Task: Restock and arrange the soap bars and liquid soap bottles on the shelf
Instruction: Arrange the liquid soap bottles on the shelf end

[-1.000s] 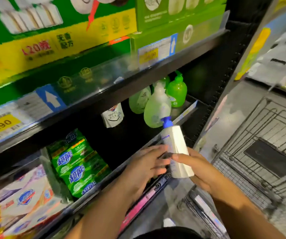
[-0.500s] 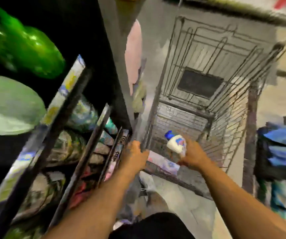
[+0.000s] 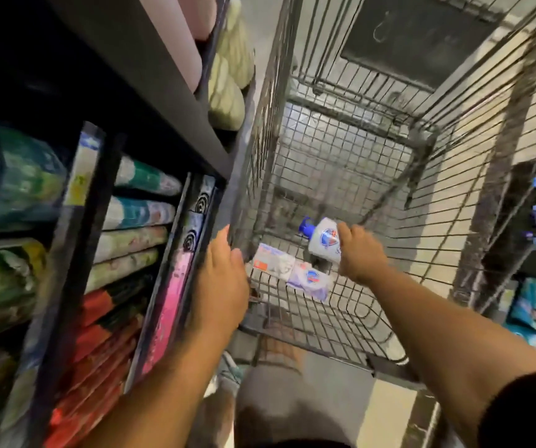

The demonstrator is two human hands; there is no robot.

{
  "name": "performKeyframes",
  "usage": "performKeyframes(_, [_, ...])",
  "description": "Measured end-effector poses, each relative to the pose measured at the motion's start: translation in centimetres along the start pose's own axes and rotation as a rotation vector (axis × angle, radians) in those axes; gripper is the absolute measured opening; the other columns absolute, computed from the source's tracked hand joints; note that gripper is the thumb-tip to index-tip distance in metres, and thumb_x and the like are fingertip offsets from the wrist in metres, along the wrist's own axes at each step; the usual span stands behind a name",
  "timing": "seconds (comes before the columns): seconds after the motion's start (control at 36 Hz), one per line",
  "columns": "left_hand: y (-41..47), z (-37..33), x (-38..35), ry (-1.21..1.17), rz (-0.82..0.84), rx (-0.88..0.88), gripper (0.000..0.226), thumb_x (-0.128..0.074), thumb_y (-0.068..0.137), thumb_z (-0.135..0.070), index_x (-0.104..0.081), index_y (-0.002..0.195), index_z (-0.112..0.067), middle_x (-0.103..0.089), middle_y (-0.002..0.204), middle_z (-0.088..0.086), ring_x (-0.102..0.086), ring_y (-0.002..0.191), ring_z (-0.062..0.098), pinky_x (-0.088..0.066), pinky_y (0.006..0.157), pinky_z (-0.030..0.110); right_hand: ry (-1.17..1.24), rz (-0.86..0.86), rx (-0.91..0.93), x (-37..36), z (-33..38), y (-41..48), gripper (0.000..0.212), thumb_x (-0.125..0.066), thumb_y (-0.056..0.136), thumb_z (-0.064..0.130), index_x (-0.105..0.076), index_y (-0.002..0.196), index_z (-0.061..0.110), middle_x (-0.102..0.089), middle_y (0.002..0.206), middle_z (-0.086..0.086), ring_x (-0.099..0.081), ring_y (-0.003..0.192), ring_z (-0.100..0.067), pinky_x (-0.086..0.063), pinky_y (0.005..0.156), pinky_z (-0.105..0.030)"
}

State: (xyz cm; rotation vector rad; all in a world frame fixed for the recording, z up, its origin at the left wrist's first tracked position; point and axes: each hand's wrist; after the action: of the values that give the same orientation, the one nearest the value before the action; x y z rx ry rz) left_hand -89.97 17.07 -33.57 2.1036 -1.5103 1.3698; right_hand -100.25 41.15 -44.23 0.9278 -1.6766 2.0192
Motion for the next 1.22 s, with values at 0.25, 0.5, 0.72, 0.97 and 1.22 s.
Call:
performKeyframes(0.25, [0.3,0.6,-0.5,0.050,-0.041,-0.083,0.034,-0.034,0.096,-0.025,-0.034,0.129,-0.016,-0.064,0.114,0.023,-0.064,0.099,0.039,-0.054,0.077,0.042,0.053,0.018,0.105,-3.8,-0.3,1.7,0.108,-0.082,0.071,0.034,-0.020,0.156,0.010,-0.039,0.150,-0.014,-0.042,0.132,-0.033,-0.036,0.110,-0.041])
performKeyframes(0.5, [0.7,-0.1,2.8,0.155,0.394,0.113,0.056,-0.051,0.097,-0.014,-0.031,0.149,-0.012,-0.043,0.149,0.011,-0.049,0.127,0.033,-0.041,0.099,0.038,0.121,0.191,0.060,4.0,2.7,-2.6,0.049,-0.055,0.098,0.027,-0.046,0.145,0.015,-0.047,0.148,-0.014,-0.048,0.130,-0.031,-0.039,0.103,-0.035])
performKeyframes(0.72, [-4.0,-1.1,12.6,0.390,0.414,0.048,0.044,-0.049,0.097,-0.032,-0.047,0.140,-0.025,-0.054,0.136,0.003,-0.058,0.116,0.028,-0.050,0.091,0.038,0.148,0.015,0.274,14.7,10.7,-13.7,0.032,-0.054,0.097,0.016,-0.061,0.127,0.015,-0.066,0.125,-0.006,-0.061,0.113,-0.028,-0.047,0.084,-0.030])
performKeyframes(0.97, [-15.9,-2.4,27.3,0.271,-0.028,-0.047,0.033,-0.042,0.097,-0.046,-0.054,0.125,-0.032,-0.058,0.125,-0.010,-0.058,0.114,0.018,-0.046,0.086,0.031,0.177,-0.339,0.675,24.3,20.8,-29.9,0.035,-0.059,0.096,0.019,-0.063,0.128,0.033,-0.066,0.112,0.011,-0.063,0.096,-0.010,-0.042,0.078,-0.015])
performKeyframes(1.22, [-28.3,2.7,38.9,0.215,-0.547,-0.002,0.033,-0.042,0.087,-0.047,-0.063,0.104,-0.029,-0.063,0.097,-0.010,-0.060,0.095,0.018,-0.054,0.079,0.035,0.230,-0.490,1.114,25.7,34.1,-38.4,0.036,-0.070,0.084,0.034,-0.067,0.120,0.030,-0.064,0.110,0.012,-0.059,0.093,0.001,-0.049,0.086,-0.019])
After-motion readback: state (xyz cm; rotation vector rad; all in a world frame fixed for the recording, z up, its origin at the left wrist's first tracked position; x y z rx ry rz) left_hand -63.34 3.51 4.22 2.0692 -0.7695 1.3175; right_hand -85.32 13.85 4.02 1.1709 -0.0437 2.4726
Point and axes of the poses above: each hand's wrist, its own y-axis towards the middle knuckle, its own x-axis out of the back of the hand, z = x × y
